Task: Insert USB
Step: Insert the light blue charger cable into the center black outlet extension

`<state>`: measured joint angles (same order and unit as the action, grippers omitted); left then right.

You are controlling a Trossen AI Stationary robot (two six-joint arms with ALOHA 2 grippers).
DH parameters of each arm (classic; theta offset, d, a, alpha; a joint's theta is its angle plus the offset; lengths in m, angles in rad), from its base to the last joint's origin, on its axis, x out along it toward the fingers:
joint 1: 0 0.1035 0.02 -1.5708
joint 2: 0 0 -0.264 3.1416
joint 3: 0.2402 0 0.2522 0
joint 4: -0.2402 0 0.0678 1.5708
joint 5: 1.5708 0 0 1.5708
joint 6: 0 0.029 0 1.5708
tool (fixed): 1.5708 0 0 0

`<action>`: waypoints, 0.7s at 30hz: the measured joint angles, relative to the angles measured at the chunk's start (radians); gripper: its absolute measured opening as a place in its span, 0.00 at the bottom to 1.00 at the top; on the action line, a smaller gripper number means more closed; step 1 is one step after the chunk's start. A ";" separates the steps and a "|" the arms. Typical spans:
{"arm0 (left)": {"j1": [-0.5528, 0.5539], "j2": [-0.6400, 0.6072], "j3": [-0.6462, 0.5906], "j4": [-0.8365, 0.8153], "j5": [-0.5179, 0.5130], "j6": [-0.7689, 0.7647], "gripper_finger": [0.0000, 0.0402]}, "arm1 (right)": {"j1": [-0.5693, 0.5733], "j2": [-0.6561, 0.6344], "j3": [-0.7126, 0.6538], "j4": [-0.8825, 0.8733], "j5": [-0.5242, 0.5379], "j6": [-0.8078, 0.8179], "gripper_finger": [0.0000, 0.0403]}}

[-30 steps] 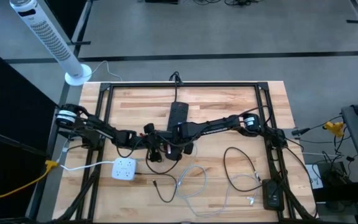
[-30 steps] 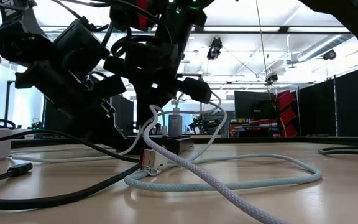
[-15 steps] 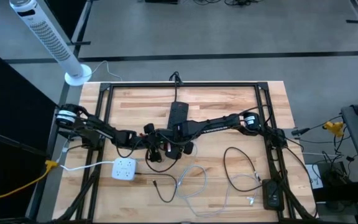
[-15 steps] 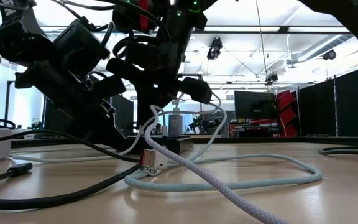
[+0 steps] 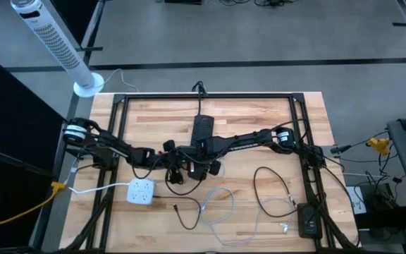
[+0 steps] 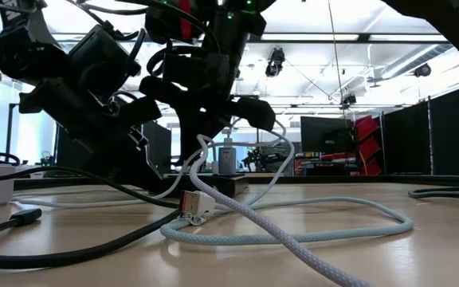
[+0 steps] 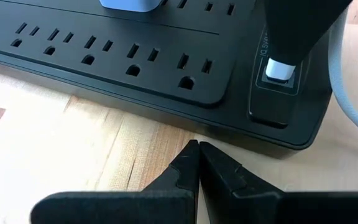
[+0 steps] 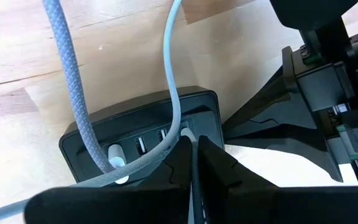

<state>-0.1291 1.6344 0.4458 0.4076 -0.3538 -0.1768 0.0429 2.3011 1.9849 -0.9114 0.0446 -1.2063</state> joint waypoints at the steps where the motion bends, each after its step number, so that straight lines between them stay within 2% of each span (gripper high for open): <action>1: 0.000 0.000 0.000 0.000 0.000 0.000 0.00 | 0.000 0.003 -0.002 0.001 -0.005 0.001 0.00; 16: 0.000 0.000 0.000 -0.003 -0.001 0.000 0.00 | -0.003 0.012 -0.008 0.003 -0.023 0.004 0.00; 21: 0.000 0.000 0.000 -0.003 -0.002 0.000 0.00 | -0.002 0.009 -0.009 0.015 -0.019 0.058 0.01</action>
<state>-0.1291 1.6344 0.4454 0.4042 -0.3557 -0.1772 0.0406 2.3098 1.9759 -0.8967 0.0254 -1.1482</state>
